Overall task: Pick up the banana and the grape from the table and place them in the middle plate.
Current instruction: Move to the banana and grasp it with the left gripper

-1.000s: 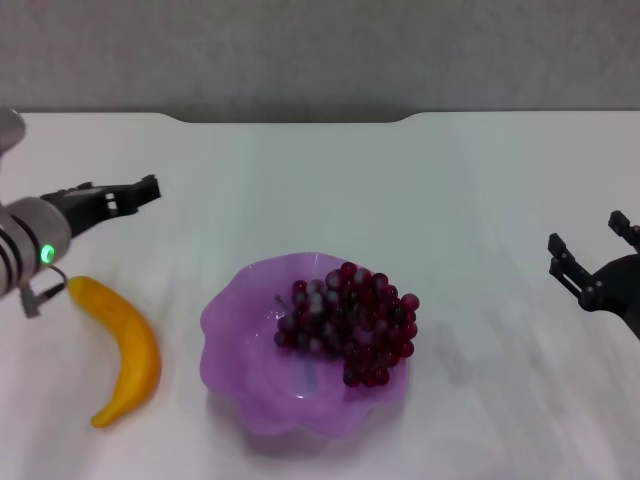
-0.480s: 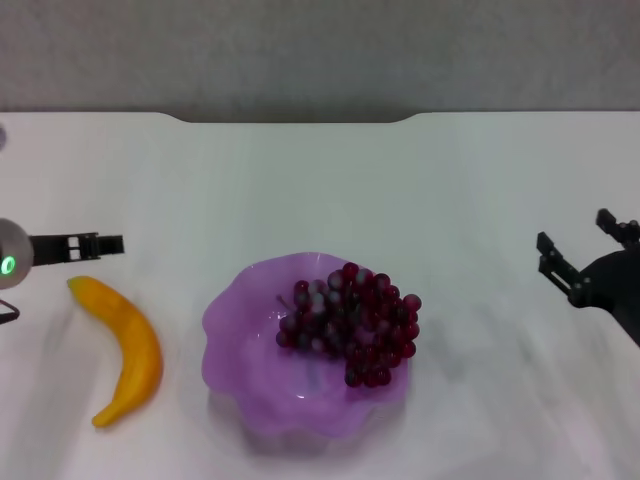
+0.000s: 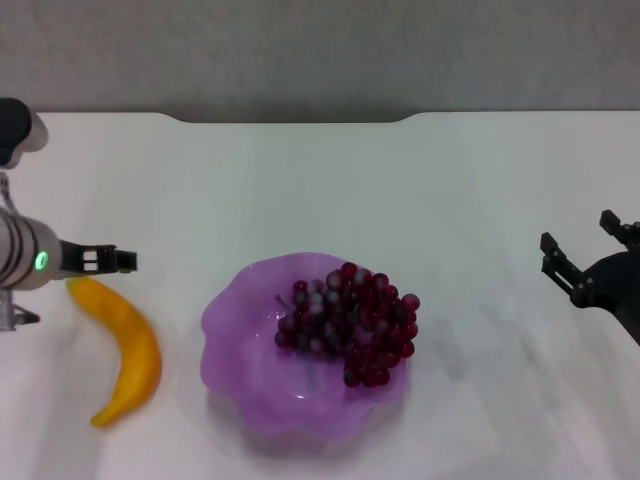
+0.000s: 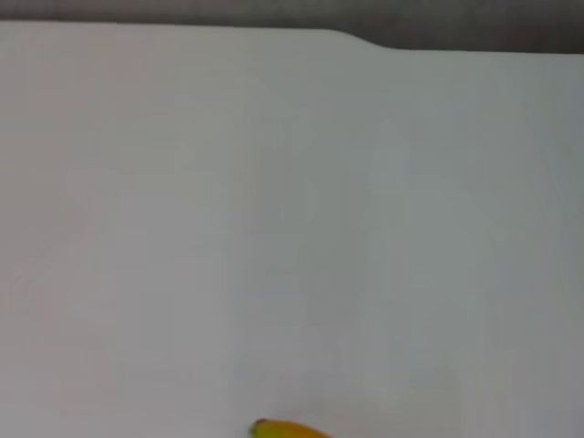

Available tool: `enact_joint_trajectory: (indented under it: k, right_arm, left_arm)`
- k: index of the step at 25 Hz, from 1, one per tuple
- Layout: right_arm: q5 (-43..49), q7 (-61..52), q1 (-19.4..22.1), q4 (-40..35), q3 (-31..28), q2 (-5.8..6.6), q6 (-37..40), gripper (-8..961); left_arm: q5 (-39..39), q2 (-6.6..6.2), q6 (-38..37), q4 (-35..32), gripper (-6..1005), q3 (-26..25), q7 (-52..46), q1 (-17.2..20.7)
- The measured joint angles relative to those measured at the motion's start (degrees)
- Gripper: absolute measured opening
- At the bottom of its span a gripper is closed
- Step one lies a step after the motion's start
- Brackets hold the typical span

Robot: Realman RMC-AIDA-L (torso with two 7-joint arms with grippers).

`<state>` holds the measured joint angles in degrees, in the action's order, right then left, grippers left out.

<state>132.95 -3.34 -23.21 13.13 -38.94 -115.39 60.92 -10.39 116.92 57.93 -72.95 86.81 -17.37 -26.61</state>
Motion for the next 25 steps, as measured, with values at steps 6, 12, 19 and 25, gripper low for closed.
enact_joint_trajectory:
  k: [6, 12, 19, 25]
  right_arm:
    - [0.0, 0.0, 0.1, -0.1, -0.2, 0.07, 0.0, 819]
    - [0.0, 0.0, 0.1, 0.0, -0.3, -0.01, 0.0, 819]
    - [0.1, 0.5, -0.3, 0.0, -0.3, 0.04, 0.0, 819]
    - [0.1, 2.9, -0.3, 0.6, -0.3, 0.08, 0.4, 819]
  left_arm:
    - [-1.0, -0.01, 0.6, -0.3, 892, 1.9, -4.8, -1.1]
    - [-2.2, -0.07, 0.2, 0.9, 892, 2.0, -6.2, -1.1]
    - [-2.9, -0.29, 0.1, 6.7, 891, 0.7, -5.7, -4.3]
    - [-3.0, -0.29, 0.8, 7.8, 891, 0.8, -5.4, -5.2]
